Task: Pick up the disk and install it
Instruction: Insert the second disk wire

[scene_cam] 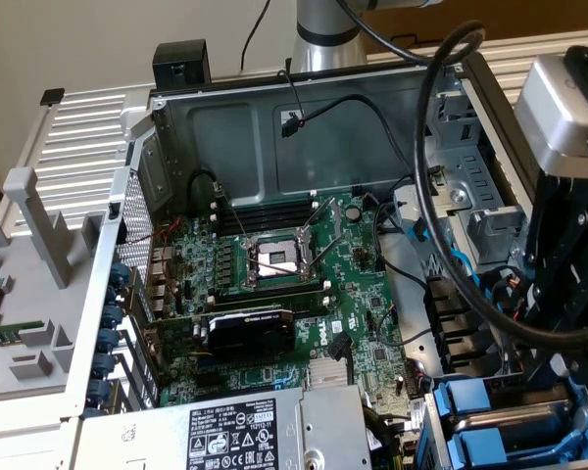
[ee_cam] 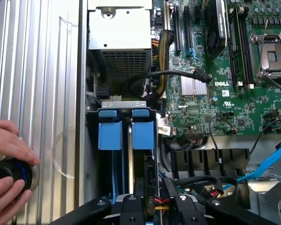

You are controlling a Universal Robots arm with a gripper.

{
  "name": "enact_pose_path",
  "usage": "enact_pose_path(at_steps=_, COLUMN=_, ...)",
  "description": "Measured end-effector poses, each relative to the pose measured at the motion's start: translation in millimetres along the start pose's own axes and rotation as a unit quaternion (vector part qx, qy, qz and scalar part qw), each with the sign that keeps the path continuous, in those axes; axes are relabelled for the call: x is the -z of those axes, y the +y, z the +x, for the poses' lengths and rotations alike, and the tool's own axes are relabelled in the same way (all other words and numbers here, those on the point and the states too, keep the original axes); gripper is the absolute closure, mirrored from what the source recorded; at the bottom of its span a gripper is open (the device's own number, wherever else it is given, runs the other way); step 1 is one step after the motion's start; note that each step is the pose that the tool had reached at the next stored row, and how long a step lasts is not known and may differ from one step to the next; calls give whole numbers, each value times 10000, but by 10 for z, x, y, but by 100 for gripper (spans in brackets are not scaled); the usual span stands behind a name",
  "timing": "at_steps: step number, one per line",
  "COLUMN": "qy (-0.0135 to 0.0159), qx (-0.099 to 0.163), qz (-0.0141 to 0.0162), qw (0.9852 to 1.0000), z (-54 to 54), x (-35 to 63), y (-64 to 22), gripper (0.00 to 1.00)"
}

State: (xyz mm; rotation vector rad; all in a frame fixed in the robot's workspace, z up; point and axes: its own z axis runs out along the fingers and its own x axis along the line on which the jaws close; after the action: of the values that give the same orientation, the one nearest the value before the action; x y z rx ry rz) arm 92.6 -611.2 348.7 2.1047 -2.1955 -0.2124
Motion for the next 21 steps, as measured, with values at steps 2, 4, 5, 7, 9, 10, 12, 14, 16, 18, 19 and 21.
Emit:
enact_pose_path(at_steps=2, qy=11, qx=-1, qz=8, qw=10000, z=-1, x=32, y=8, gripper=69)
enact_pose_path(at_steps=4, qy=22, qx=-3, qz=15, qw=10000, z=-2, x=67, y=16, gripper=69)
enact_pose_path(at_steps=5, qy=27, qx=-4, qz=18, qw=10000, z=-3, x=85, y=19, gripper=69)
enact_pose_path(at_steps=7, qy=38, qx=-5, qz=22, qw=10000, z=-4, x=117, y=25, gripper=69)
enact_pose_path(at_steps=9, qy=48, qx=-7, qz=23, qw=10000, z=-4, x=134, y=28, gripper=69)
enact_pose_path(at_steps=10, qy=47, qx=-10, qz=23, qw=10000, z=-4, x=133, y=28, gripper=69)
enact_pose_path(at_steps=12, qy=46, qx=-15, qz=24, qw=10000, z=-4, x=133, y=28, gripper=69)
enact_pose_path(at_steps=14, qy=47, qx=-15, qz=24, qw=10000, z=-4, x=135, y=28, gripper=69)
enact_pose_path(at_steps=16, qy=47, qx=-15, qz=24, qw=10000, z=-4, x=134, y=28, gripper=69)
enact_pose_path(at_steps=18, qy=47, qx=-15, qz=24, qw=10000, z=-4, x=134, y=28, gripper=69)
enact_pose_path(at_steps=19, qy=47, qx=-15, qz=24, qw=10000, z=-4, x=135, y=28, gripper=69)
enact_pose_path(at_steps=21, qy=47, qx=-15, qz=24, qw=10000, z=-4, x=135, y=30, gripper=69)
